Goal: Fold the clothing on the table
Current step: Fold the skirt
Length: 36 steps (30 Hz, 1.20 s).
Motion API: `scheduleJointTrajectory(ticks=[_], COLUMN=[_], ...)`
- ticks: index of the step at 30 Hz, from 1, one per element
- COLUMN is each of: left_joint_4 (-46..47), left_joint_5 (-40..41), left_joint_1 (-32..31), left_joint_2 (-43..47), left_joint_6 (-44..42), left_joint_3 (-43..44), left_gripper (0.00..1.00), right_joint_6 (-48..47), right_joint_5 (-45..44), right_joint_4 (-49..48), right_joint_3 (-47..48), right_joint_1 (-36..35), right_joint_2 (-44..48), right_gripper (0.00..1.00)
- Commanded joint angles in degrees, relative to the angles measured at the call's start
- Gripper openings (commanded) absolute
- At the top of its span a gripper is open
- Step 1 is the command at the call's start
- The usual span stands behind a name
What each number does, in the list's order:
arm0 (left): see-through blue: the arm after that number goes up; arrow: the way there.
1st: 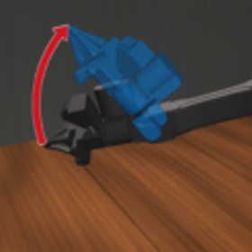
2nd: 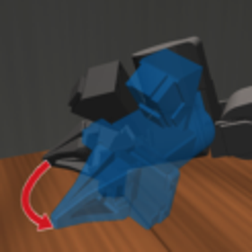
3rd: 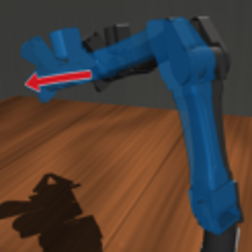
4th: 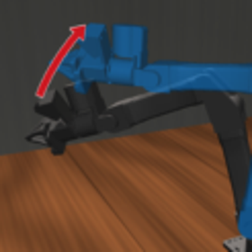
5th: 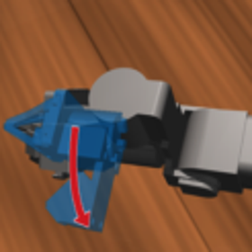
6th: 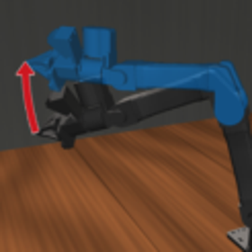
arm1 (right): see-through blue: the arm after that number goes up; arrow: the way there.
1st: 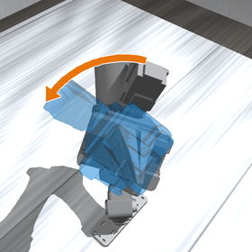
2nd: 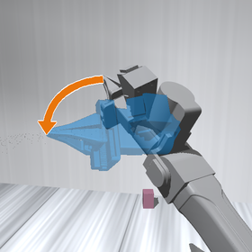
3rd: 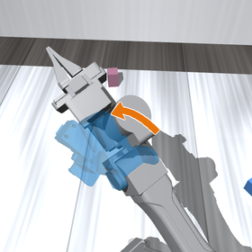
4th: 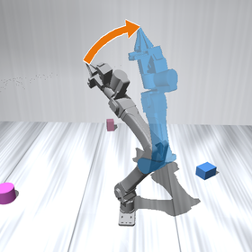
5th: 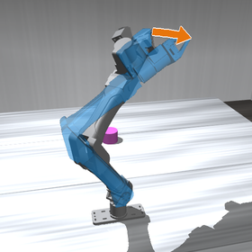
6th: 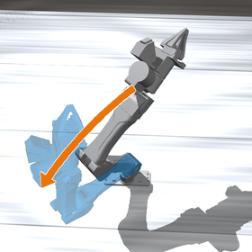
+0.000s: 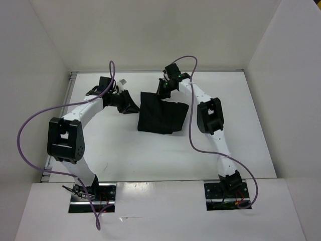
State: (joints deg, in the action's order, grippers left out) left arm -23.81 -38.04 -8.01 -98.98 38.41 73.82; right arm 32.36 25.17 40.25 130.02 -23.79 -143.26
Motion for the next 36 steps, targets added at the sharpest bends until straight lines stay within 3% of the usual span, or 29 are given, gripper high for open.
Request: scheduleJointTrajectory(ticks=[1,4,6,7,8,10,12,15,21,30,36], left_joint_4=[1.0,1.0,1.0,1.0,1.7,2.5,2.5,5.4,5.9,6.9,13.6], left_joint_5=[-0.7,-0.7,-1.8,-2.5,-3.4,-6.1,-8.4,-13.5,-15.9,-10.1,-11.2], left_joint_1=[0.4,0.4,0.4,0.4,0.4,-0.3,-1.4,-3.3,-7.9,-9.9,-4.1], left_joint_2=[2.4,1.8,1.2,1.2,1.2,1.9,0.3,-2.9,-12.4,-27.8,-33.3], left_joint_6=[-1.1,-1.1,-1.6,-1.6,-2.2,-4.0,-5.1,-3.7,-2.6,0.8,3.3], left_joint_3=[-1.1,-1.1,-1.1,-0.4,-0.4,2.1,4.6,8.9,19.6,24.6,20.2], left_gripper=[0.29,0.29,0.3,0.32,0.36,0.41,0.41,0.31,0.26,0.14,0.13], right_joint_6=[1.3,-0.6,-2.3,-2.8,-3.5,-3.9,-4.7,-3.9,-1.3,-0.8,-0.8], right_joint_5=[6.6,6.6,3.9,1.9,1.9,-6.8,-17.3,-27.9,-44.0,-46.2,-46.2], right_joint_4=[0.4,1.2,6.1,15.2,13.4,15.4,22.4,27.7,33.1,33.9,33.9], right_joint_3=[9.0,18.1,35.3,45.4,41.2,39.4,49.3,47.7,39.8,24.8,16.2], right_joint_1=[-1.9,-3.2,-3.8,-3.8,-3.8,-4.3,-4.9,-4.9,-3.7,-3.2,-3.2], right_joint_2=[-5.3,-9.7,-15.8,-19.3,-16.7,-9.9,-8.5,-3.5,7.3,22.7,30.8], right_gripper=[0.0,0.0,0.0,0.0,0.0,0.0,0.0,0.01,0.08,0.11,0.11])
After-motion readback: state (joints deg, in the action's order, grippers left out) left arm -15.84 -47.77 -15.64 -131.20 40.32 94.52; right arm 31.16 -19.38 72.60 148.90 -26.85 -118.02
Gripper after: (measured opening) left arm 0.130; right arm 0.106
